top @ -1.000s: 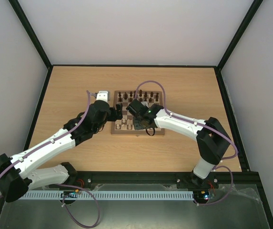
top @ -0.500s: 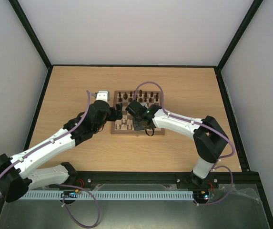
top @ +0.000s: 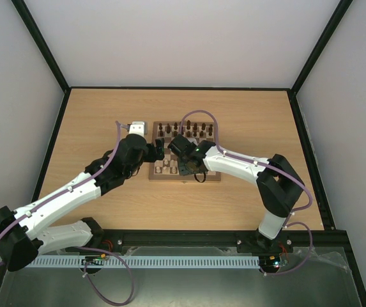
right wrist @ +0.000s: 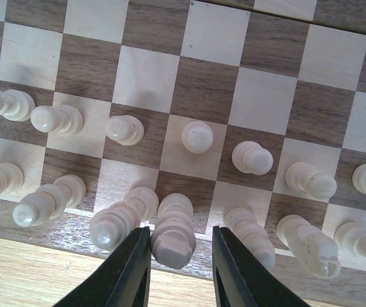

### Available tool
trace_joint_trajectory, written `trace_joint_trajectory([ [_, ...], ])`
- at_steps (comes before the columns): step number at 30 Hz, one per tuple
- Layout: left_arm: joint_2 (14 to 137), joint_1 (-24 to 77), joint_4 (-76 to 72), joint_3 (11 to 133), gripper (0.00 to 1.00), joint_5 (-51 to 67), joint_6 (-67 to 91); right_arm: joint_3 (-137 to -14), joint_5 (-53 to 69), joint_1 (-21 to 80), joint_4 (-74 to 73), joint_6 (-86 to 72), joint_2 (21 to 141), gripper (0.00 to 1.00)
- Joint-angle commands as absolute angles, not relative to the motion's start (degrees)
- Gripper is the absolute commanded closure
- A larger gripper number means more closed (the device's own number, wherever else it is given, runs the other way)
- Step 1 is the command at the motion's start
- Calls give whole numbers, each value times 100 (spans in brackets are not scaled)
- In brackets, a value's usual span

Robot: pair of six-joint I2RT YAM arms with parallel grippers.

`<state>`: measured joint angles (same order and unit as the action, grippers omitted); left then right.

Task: Set up the chess pieces on the board
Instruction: Adjust the chess piece on the chessboard.

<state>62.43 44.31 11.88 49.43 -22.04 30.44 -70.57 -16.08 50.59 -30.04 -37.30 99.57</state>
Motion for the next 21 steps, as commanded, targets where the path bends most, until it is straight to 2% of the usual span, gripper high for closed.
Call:
trace_joint_trajectory([
  [1, 6196, 4395, 1037, 4885, 1, -2188, 3049, -7119, -1609, 5017, -3067, -3688, 10069, 73],
  [17, 6205, 4392, 1020, 4869, 1, -2160, 3040, -7161, -1695, 5006, -3053, -3667, 10327, 74],
  [21, 6220, 4395, 1015, 4870, 1, -2162, 3036, -7194, -1741, 5008, -3082, -3666, 10371, 78],
])
